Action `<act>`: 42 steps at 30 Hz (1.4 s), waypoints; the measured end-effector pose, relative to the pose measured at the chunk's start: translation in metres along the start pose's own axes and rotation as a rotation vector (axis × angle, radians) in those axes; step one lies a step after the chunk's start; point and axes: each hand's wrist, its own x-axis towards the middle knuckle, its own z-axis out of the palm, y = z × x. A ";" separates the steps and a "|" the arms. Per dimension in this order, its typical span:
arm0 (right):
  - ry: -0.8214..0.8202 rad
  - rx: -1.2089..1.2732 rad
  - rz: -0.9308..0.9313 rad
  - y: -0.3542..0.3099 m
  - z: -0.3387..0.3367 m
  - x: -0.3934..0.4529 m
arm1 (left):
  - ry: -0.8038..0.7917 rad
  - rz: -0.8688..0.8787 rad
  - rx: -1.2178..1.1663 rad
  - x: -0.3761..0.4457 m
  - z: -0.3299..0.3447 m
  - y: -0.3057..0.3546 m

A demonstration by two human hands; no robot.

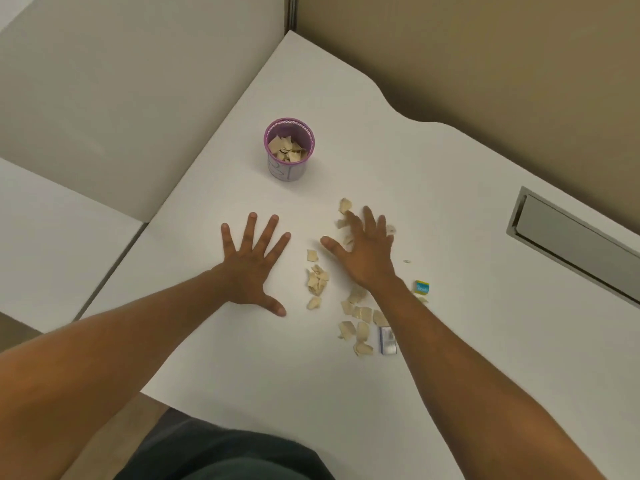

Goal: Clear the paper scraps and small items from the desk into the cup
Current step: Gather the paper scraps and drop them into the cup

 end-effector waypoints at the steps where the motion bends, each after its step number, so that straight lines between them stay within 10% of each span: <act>1: 0.008 -0.021 -0.037 -0.005 0.008 -0.007 | -0.002 0.002 0.001 0.000 0.000 0.000; 14: 0.200 -0.083 -0.204 0.005 0.034 -0.059 | -0.001 0.008 -0.019 0.001 0.001 -0.001; 22: 0.030 -0.335 -0.127 0.010 0.037 -0.070 | -0.002 0.010 -0.023 -0.001 -0.002 -0.001; 42: 0.153 0.285 -0.159 -0.072 -0.055 -0.024 | 0.032 0.017 0.001 -0.001 0.001 -0.002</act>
